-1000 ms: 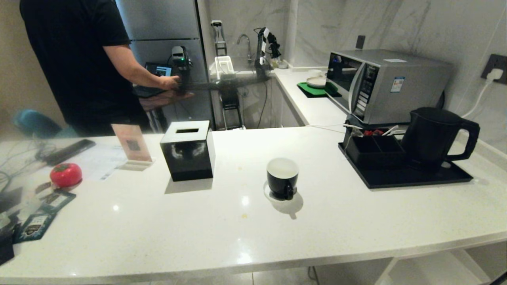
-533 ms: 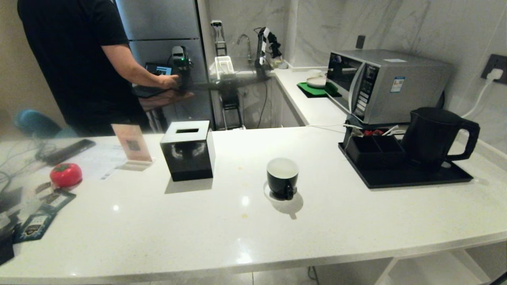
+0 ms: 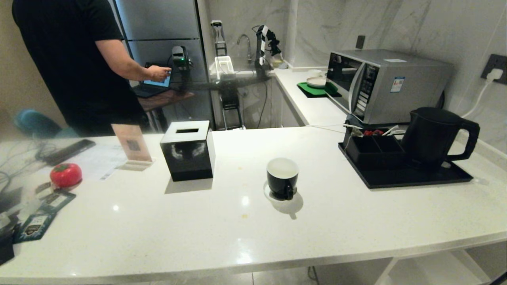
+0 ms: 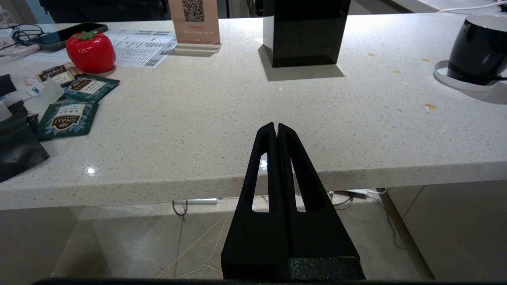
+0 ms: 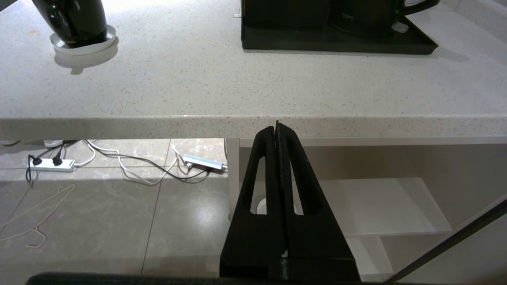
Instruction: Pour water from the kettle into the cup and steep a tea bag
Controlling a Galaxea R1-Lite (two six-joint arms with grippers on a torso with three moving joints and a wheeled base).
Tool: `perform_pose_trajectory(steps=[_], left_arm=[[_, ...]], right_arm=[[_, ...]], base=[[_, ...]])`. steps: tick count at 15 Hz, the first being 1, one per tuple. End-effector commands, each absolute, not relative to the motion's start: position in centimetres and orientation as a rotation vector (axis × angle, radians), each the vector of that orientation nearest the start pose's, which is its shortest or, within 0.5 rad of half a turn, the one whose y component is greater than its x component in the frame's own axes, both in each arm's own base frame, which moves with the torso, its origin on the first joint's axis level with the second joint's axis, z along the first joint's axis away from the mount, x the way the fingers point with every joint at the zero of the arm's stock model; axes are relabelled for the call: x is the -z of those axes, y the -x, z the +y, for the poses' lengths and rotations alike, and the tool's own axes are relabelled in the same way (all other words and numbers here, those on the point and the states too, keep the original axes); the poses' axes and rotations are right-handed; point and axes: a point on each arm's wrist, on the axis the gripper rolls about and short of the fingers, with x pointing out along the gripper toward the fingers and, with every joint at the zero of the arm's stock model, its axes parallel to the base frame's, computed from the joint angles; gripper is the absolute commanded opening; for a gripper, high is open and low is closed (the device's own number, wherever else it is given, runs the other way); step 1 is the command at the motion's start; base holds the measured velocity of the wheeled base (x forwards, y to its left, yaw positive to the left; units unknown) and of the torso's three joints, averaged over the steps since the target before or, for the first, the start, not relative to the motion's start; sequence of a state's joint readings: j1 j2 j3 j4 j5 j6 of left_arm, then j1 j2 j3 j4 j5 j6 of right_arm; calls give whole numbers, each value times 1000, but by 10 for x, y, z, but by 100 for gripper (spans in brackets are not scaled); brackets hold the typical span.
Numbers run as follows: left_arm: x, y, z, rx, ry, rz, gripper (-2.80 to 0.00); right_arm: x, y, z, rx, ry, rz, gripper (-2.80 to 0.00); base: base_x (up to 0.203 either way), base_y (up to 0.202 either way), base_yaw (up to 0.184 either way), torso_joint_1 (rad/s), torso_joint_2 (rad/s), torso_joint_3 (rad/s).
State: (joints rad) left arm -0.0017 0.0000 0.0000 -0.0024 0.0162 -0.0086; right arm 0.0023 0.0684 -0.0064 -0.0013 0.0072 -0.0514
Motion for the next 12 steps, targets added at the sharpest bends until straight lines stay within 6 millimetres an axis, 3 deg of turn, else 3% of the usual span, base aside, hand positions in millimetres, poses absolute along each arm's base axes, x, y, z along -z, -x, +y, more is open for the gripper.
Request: perform_pose_trajectory(steps=[1,6,12], left_arm=[[-76,23,0,-15,9,-2,-280],[-76,23,0,-15,9,-2,-280],[-76,23,0,-15,9,-2,-280]], right_arm=[[-85,12,0,-14,52,103,-280],[-119,-16,0,-23,47,85,-280],[-190,-59,1,-28,13,44,-280]], base=[[0,0,0,0,0,0],[0,0,0,0,0,0],[0,0,0,0,0,0]])
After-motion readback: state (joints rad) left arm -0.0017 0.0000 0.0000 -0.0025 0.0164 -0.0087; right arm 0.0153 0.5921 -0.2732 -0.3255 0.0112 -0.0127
